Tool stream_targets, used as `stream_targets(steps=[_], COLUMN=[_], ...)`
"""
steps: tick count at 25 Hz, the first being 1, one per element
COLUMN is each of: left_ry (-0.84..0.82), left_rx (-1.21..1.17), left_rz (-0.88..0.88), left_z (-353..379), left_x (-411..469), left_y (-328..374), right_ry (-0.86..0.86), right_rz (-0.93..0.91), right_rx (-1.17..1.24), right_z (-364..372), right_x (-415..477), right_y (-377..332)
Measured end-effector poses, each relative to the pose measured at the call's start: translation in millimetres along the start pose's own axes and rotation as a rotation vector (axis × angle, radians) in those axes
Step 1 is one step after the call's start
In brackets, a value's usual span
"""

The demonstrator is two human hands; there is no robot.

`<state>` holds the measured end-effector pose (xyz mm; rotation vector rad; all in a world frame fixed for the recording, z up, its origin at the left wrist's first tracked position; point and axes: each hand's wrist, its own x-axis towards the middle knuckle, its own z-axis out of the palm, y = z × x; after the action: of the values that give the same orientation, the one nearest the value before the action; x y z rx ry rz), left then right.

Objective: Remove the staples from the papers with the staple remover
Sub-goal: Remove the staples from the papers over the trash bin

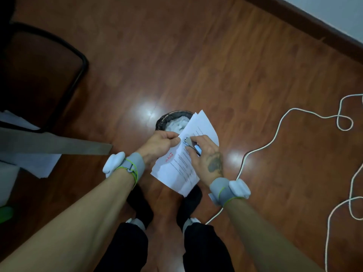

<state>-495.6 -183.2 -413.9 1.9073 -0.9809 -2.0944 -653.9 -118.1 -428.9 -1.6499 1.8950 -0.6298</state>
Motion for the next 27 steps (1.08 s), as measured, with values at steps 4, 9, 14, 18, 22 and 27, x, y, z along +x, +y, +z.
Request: stream_targets(steps=[4,9,14,18,22,27], left_ry=[0.002,0.066,0.093,0.116,0.119,0.134], left_rx=[0.051,0.111,0.249,0.284,0.28,0.251], left_rz=[0.048,0.08,0.12,0.155,0.175,0.168], left_z=[1.7,7.5,5.0,3.9,4.6,8.0], left_x=[25.2,43.0,52.6,53.0,52.8,55.2], left_y=[-17.6,-22.9,-19.7,-20.6,-21.9,-19.5], right_ry=[0.0,0.011,0.013,0.015,0.044,0.046], right_rz=[0.022,0.0,-0.026,-0.015,-0.028,-0.007], right_rx=[-0.044,-0.083,-0.082,-0.072,-0.065,-0.077], right_z=[21.4,34.7,44.6,51.7,54.6,54.5], right_x=[2.9,7.2,12.3,12.7,12.0,16.6], right_y=[19.4,30.1,36.4,36.4,35.8,37.8])
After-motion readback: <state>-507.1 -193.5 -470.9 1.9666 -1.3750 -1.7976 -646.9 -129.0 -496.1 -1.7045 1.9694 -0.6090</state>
